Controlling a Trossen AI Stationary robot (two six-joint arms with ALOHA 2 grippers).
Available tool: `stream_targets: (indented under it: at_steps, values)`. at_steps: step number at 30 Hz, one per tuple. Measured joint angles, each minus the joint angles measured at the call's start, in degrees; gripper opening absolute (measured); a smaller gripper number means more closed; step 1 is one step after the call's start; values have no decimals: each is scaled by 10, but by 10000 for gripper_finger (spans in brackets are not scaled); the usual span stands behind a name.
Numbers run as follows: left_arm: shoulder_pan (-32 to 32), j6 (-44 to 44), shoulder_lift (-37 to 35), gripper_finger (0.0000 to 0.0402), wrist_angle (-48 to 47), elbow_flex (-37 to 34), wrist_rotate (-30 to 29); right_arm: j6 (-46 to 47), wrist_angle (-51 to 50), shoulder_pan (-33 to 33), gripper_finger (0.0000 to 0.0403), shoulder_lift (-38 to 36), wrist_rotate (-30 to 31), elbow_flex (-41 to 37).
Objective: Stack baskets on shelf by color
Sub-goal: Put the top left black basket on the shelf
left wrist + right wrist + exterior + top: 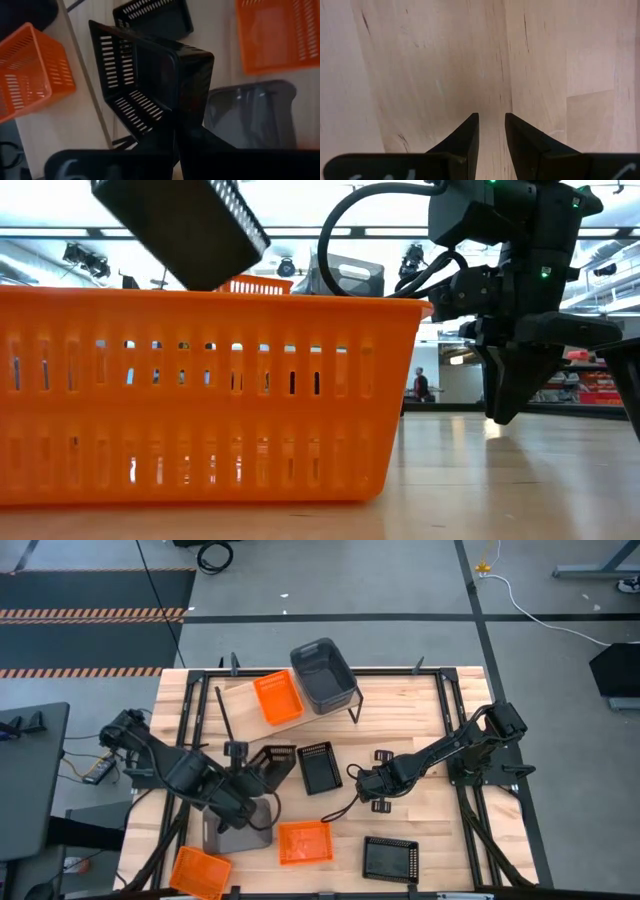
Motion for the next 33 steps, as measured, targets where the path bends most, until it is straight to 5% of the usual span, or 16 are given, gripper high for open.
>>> stream_targets:
  at_steps: [9, 16, 33]
  values:
    - [17, 7, 0, 9, 0, 95, -24, 0, 0, 0, 101, 0, 0, 0]
    - [17, 53, -10, 9, 0, 186, -143, 0, 0, 0, 101, 0, 0, 0]
    - [147, 121, -65, 9, 0, 158, -237, 0, 1, 0, 101, 0, 0, 0]
